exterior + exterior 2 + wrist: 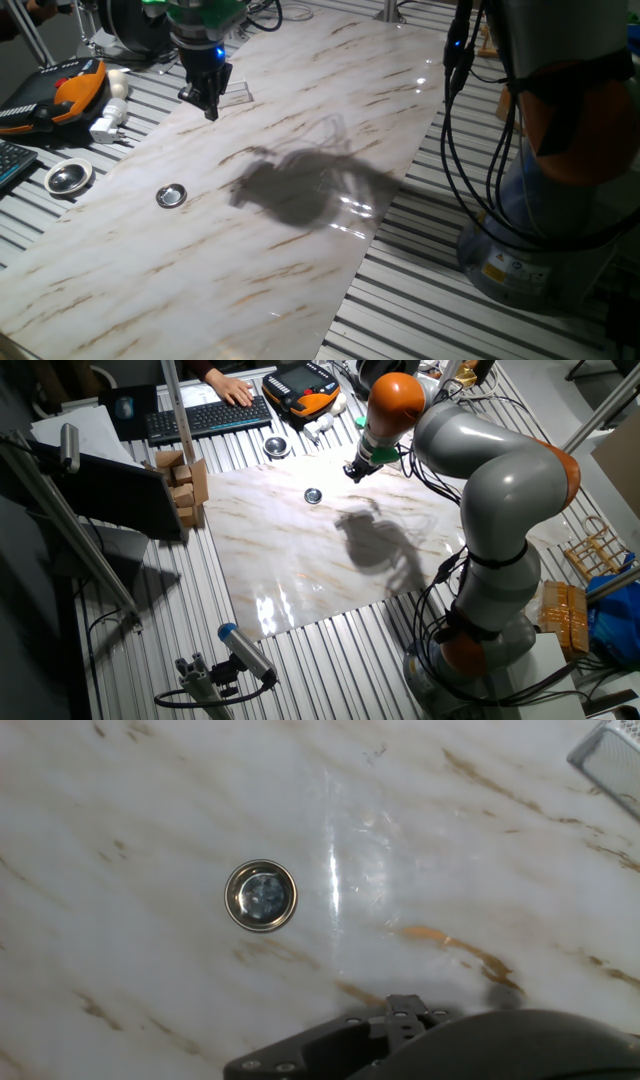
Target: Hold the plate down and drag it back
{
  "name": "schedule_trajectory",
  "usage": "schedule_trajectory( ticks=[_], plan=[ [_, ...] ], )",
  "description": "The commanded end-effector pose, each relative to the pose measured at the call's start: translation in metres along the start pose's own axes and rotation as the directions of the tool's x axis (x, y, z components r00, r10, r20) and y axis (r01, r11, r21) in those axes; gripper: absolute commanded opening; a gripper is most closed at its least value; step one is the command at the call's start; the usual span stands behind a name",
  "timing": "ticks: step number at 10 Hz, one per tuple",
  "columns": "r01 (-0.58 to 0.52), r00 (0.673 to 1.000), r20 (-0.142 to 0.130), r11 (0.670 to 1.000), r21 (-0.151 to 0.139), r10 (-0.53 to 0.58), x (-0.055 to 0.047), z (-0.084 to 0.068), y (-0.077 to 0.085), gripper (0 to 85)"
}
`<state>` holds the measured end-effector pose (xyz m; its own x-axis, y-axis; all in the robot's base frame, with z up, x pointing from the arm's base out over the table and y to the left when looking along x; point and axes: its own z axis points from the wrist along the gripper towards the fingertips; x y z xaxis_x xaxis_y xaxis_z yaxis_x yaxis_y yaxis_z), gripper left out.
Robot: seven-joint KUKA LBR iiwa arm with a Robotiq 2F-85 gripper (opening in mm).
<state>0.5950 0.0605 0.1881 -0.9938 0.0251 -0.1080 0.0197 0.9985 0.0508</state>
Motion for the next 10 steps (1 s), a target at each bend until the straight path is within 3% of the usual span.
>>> schedule_trajectory(
  ticks=[1,10],
  plan=[
    [0.005,1.0,-0.003,1.0,0.001,-0.005,0.0003,-0.0011,-0.0006,0.0],
    [0.044,0.999,-0.032,0.999,0.003,-0.044,-0.0005,-0.0093,-0.0028,0.0]
  ],
)
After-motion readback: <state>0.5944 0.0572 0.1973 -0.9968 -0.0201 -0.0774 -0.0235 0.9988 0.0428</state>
